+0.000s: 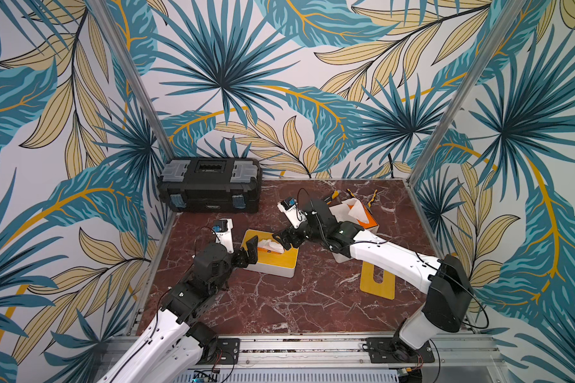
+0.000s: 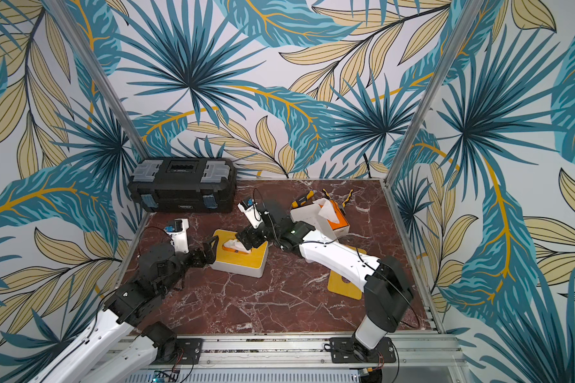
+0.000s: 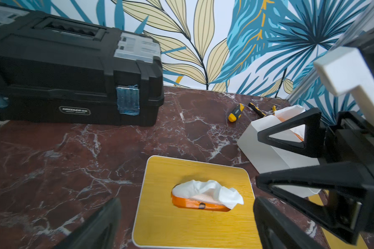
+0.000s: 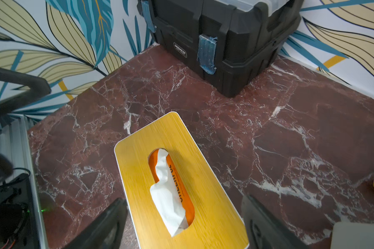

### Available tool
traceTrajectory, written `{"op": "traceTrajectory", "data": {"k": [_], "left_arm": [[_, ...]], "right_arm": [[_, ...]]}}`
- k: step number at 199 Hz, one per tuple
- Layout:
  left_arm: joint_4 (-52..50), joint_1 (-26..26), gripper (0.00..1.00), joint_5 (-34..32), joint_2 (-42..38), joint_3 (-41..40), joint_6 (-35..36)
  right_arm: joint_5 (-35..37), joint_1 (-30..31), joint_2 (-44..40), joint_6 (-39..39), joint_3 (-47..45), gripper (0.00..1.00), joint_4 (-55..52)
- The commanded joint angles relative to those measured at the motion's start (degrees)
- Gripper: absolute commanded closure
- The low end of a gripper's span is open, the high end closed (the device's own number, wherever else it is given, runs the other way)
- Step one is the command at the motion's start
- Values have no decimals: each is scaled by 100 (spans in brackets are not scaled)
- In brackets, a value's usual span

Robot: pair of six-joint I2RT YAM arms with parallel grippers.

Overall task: Put the tissue paper into the tissue box
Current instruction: Pull the paper towel from the tissue box.

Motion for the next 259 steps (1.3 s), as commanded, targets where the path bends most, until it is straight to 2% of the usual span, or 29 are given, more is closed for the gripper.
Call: {"op": "traceTrajectory", "data": {"k": [1, 87, 115, 187, 259], "left_arm": [[-444, 309, 0, -9, -156, -129, 29], [-495, 1358, 0, 1242, 38, -228, -129], [-464, 1427, 0, 1437, 77, -245, -112], [-420, 1454, 0, 1466, 31, -263, -59], [-341, 1463, 0, 1455, 14, -333, -59]], "right_arm": [[-154, 20, 486, -472, 597, 14, -797], [-226, 16, 1641, -780, 1974, 22, -1764], [-209, 19, 1897, -913, 2291, 25, -2077], [-447, 20, 2202, -1159, 2666, 36, -2576], [-1313, 21, 2349, -1151, 2782, 39, -2968]]}}
